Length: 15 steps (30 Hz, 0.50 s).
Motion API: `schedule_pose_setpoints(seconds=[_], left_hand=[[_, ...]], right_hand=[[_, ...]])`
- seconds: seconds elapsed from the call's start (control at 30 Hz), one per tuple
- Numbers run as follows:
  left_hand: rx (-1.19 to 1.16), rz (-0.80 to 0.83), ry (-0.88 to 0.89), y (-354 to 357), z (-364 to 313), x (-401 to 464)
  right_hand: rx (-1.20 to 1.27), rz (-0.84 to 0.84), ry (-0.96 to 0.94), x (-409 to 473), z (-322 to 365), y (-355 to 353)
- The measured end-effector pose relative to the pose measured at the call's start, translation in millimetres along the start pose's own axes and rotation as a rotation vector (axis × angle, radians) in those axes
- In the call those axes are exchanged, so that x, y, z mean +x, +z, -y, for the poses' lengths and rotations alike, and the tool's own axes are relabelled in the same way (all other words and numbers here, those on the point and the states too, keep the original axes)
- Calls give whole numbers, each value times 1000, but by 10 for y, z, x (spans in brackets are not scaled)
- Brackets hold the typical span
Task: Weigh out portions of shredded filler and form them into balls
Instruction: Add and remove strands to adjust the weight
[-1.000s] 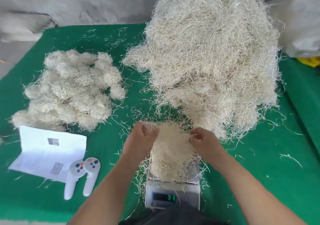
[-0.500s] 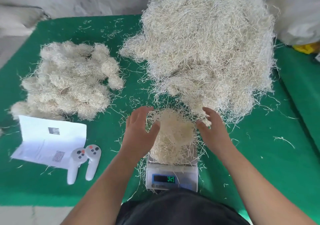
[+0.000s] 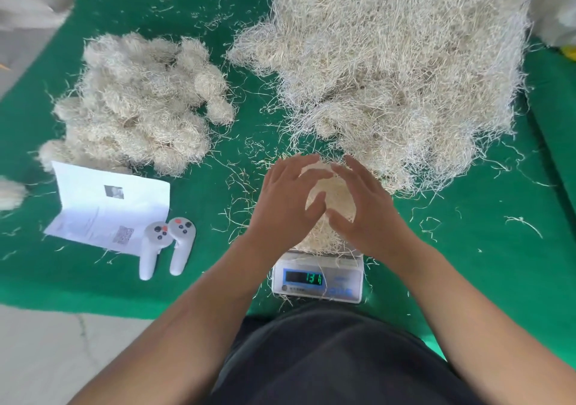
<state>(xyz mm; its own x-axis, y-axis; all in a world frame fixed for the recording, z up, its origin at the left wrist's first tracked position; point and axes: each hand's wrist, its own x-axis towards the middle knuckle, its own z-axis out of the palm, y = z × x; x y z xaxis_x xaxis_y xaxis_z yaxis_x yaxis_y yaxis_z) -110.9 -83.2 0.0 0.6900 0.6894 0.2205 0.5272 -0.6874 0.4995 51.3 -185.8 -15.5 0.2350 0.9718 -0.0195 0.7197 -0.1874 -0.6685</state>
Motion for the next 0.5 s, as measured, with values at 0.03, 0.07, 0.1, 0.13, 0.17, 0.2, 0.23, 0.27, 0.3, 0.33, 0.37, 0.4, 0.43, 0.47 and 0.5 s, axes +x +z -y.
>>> schedule_pose_setpoints(seconds=[0.03,0.07,0.1,0.13,0.17,0.2,0.23,0.27,0.3,0.33,0.37,0.4,0.43,0.47,0.5], left_hand=[[-11,-16,-3,2,-2,-13],[-24,-31,-7,7,-3,-27],[-41,-46,-15,9,-4,-40],[-57,-58,-28,13,0,-51],[-74,-70,-45,15,5,-63],[-90,-80,-71,14,14,-73],[-106,-90,-103,11,25,-83],[-120,-97,-135,8,36,-93],[-132,-99,-164,7,50,-101],[-141,-98,-185,8,65,-115],[-148,-91,-201,15,79,-127],[-147,-78,-216,24,92,-145],[-141,-61,-237,39,101,-162],[-136,-43,-269,61,109,-176],[-140,-20,-317,84,115,-184]], right_hand=[[-3,-1,4,-2,0,1],[-8,-4,8,-4,-1,5],[-14,-6,11,-6,-1,9],[-19,-9,13,-7,-1,16],[-21,-13,13,-9,-1,25],[-23,-16,14,-12,1,40],[-27,-18,16,-17,-1,59],[-32,-16,21,-23,-5,78],[-36,-13,29,-27,-13,94],[-36,-11,37,-32,-22,107],[-35,-13,46,-35,-34,119],[-36,-27,55,-36,-49,133],[-42,-57,67,-30,-71,148],[-55,-95,92,-23,-97,162],[-76,-128,136,-10,-120,168]])
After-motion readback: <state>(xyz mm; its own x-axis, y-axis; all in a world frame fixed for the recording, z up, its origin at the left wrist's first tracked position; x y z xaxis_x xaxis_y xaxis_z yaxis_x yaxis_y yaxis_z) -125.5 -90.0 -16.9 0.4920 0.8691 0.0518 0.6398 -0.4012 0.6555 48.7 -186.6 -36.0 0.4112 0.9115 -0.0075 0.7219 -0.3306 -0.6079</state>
